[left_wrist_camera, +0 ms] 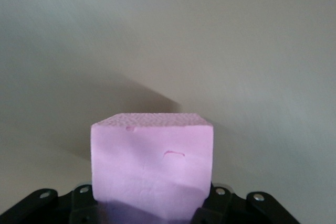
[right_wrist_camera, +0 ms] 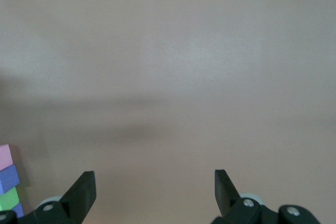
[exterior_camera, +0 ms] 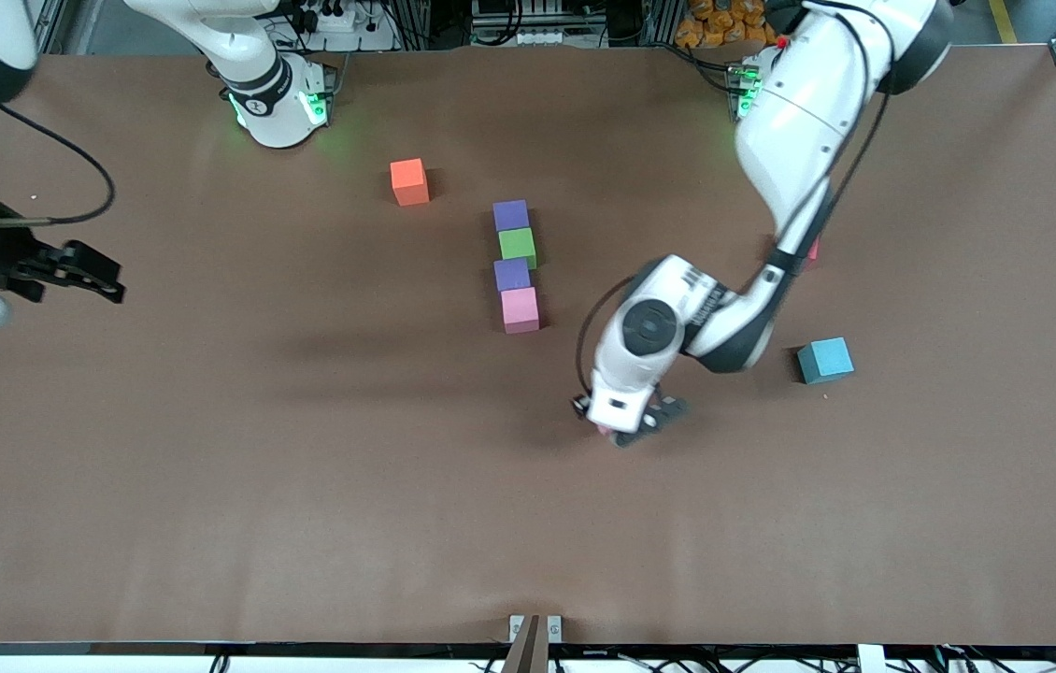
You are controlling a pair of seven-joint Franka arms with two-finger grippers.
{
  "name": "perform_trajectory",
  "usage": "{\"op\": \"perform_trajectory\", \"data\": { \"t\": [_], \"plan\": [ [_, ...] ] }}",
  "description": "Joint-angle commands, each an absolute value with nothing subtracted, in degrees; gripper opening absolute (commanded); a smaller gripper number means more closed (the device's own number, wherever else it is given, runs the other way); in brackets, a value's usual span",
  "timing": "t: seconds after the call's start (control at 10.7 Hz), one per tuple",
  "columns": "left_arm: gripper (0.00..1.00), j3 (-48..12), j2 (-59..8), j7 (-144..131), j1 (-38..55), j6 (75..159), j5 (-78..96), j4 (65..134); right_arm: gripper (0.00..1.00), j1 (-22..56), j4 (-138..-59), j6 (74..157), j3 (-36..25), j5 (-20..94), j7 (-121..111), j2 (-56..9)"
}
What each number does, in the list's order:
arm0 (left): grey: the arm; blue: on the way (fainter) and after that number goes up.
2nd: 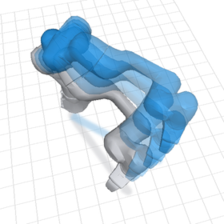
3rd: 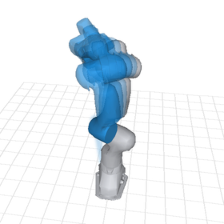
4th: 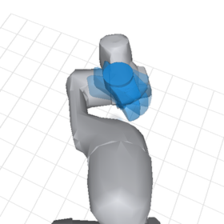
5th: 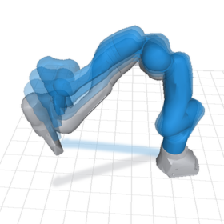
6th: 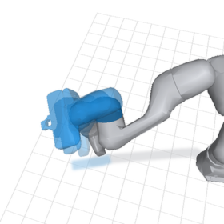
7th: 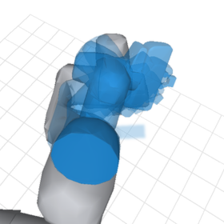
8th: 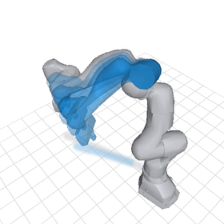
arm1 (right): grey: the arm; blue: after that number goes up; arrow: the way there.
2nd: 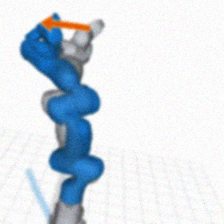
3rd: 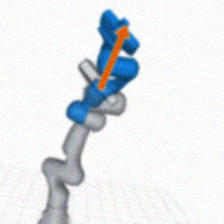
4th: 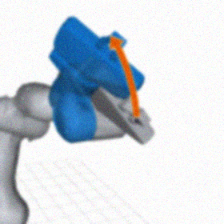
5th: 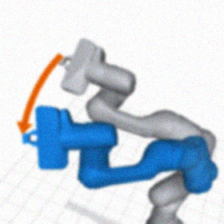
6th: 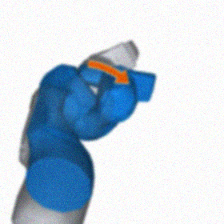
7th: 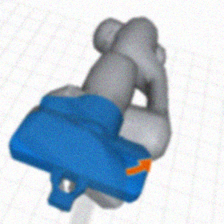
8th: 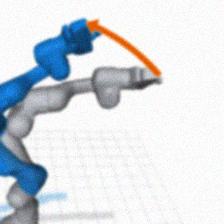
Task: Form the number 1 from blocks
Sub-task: 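Carry the pink cube with the left gripper and place it below the column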
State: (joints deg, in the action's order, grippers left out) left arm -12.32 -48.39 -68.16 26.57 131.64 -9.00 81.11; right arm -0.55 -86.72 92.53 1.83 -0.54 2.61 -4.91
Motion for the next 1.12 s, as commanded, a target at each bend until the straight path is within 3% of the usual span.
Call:
{"op": "perform_trajectory", "data": {
  "t": [0.0,1.02],
  "plan": [
    [0.00,-11.60,-48.43,-69.78,30.66,131.57,-8.09,80.25,1.00,-0.53,-81.76,88.52,1.49,-1.84,1.41,-5.01],
    [0.00,-10.90,-51.33,-71.10,39.64,134.21,-8.35,78.84,1.00,-0.61,-80.95,85.69,1.23,-1.15,7.91,-5.19]
  ]
}}
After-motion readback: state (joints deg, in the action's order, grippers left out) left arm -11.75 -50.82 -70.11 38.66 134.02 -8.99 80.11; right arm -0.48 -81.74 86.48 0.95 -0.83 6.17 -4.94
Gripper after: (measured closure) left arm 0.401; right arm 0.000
